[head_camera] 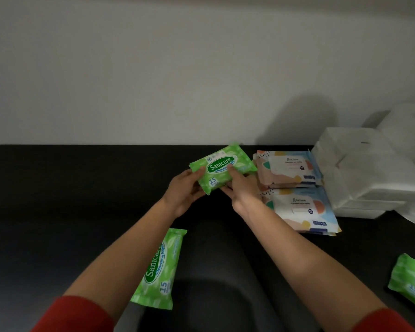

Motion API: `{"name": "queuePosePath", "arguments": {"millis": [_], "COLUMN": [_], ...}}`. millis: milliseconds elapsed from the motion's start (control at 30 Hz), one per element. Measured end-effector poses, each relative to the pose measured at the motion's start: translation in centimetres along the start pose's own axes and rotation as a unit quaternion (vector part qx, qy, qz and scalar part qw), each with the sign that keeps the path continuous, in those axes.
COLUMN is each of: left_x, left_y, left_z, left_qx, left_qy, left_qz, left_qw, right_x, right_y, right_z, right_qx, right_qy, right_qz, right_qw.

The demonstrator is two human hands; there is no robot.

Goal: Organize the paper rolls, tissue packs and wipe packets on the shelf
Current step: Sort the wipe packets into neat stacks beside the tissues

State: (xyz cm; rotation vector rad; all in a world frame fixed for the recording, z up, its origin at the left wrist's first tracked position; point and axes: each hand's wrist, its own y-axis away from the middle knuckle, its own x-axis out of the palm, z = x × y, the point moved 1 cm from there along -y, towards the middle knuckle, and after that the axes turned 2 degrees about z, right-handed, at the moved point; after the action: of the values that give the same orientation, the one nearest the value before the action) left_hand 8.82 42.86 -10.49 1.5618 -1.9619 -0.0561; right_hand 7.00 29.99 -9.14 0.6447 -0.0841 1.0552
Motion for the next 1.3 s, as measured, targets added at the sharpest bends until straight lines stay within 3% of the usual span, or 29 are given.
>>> {"name": "queuePosePath", "arguments": {"millis": [167,233,400,600,667,933,1300], "left_x": [0.9,1.1,1.7,2.2,2.3,2.0,0.8], "left_y": [-0.7,-1.2,-2.8,-4.9,-5.3,-5.8,-6.1], "left_z": [0.8,0.3,-1.0,-1.0,-0.8,-0.8,-1.0], "left_qx": [0.037,0.06,0.072,0.053,0.046,0.024,0.068], "left_qy": [-0.009,-0.018,-0.037,-0.179,-0.212,-0.276,-0.399], "left_qz": [-0.037,-0.06,-0.093,-0.098,-0.088,-0.1,-0.117], "left_qw": [0.999,0.996,0.992,0.978,0.972,0.956,0.907], "right_x": [-0.7,-1.2,-2.3,-2.9,-3.1,-3.9,-3.7], "right_y": [-0.2,-0.1,-0.1,-0.4,-0.6,-1.5,-2.6], "right_z": [-0.4,-0.2,0.3,0.8,0.6,-0.4,0.2], "right_qx": [-0.024,-0.085,-0.261,-0.301,-0.292,-0.241,-0.268], "right_qy": [0.055,0.158,0.459,0.699,0.729,0.74,0.754], "right_qz": [0.001,-0.004,-0.027,0.049,0.076,0.105,0.092], "right_qw": [0.998,0.984,0.849,0.647,0.614,0.619,0.593]}}
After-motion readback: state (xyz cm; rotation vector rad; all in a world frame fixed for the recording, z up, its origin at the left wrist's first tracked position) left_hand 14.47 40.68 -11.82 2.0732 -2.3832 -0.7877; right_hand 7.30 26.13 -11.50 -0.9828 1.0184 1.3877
